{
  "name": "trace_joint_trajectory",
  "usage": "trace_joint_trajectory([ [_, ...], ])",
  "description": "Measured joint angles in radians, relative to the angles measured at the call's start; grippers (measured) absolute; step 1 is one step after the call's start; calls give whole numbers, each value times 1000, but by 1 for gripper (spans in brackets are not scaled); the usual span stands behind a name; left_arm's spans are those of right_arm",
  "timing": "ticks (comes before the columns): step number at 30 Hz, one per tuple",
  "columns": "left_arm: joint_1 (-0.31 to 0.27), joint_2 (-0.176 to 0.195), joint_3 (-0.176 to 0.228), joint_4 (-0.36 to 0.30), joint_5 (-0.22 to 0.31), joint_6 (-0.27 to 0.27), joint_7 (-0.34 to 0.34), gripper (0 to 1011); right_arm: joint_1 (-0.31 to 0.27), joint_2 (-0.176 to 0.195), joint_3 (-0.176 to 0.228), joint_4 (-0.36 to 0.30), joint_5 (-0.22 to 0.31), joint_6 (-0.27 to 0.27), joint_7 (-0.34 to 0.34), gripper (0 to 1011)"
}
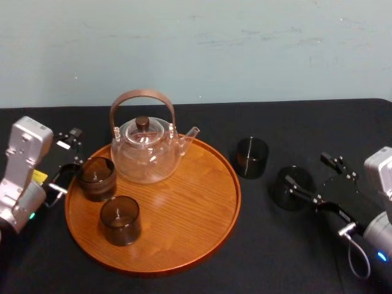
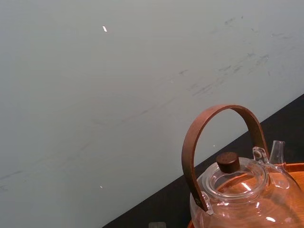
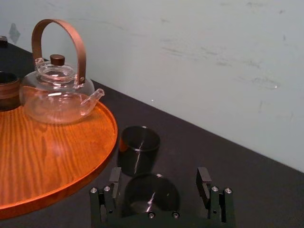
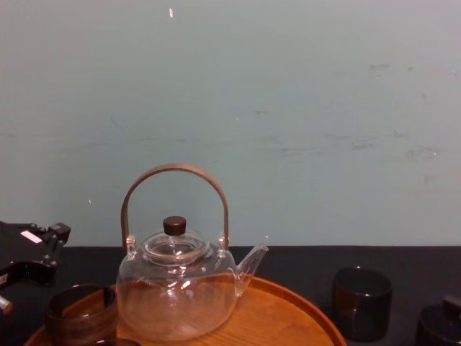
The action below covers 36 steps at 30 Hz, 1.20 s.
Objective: Pick up the glass from the table and place it on the tray.
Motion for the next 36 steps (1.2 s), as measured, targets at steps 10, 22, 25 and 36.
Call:
trace_joint_trajectory([
  [10, 0, 0, 0, 0, 0, 0, 0, 0, -51, -12, 22, -19, 8, 11, 10, 1002],
  [22, 0, 0, 0, 0, 0, 0, 0, 0, -62, -51, 47, 24, 18, 14, 41, 1002],
  [25, 0, 0, 0, 0, 0, 0, 0, 0, -59, -59, 50, 40, 23, 14, 52, 1002],
  [36, 0, 0, 0, 0, 0, 0, 0, 0, -21, -109, 54, 129, 33, 6, 108, 1002],
])
